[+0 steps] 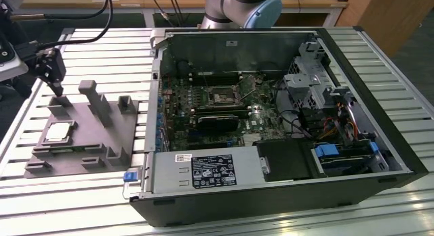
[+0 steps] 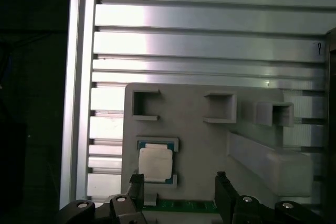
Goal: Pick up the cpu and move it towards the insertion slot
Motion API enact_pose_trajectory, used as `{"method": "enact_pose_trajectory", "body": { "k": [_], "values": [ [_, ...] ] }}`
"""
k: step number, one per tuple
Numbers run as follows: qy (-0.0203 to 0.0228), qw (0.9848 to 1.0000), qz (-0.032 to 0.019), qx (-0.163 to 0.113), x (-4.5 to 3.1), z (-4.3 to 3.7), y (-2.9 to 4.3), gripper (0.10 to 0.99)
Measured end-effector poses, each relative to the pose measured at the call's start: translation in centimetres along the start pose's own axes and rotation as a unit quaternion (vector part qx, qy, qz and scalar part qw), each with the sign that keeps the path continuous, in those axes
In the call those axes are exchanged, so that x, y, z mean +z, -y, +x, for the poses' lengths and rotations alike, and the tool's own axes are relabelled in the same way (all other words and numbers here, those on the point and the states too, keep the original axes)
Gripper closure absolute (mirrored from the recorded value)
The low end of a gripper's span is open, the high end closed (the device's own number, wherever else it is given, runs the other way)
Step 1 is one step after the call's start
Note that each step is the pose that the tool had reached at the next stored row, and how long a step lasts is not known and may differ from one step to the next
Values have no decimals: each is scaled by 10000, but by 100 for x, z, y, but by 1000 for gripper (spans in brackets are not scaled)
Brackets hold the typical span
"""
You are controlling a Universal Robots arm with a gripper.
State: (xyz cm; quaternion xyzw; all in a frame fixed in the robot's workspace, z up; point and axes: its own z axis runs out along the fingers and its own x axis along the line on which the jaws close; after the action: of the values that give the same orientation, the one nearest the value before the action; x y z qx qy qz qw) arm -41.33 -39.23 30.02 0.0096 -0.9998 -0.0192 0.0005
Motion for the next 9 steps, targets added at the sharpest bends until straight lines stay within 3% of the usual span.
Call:
{"method": "enact_pose_trajectory", "body": {
  "k": [9],
  "values": [
    [-1,10000,0,-14,91,59,20,439]
  ]
}}
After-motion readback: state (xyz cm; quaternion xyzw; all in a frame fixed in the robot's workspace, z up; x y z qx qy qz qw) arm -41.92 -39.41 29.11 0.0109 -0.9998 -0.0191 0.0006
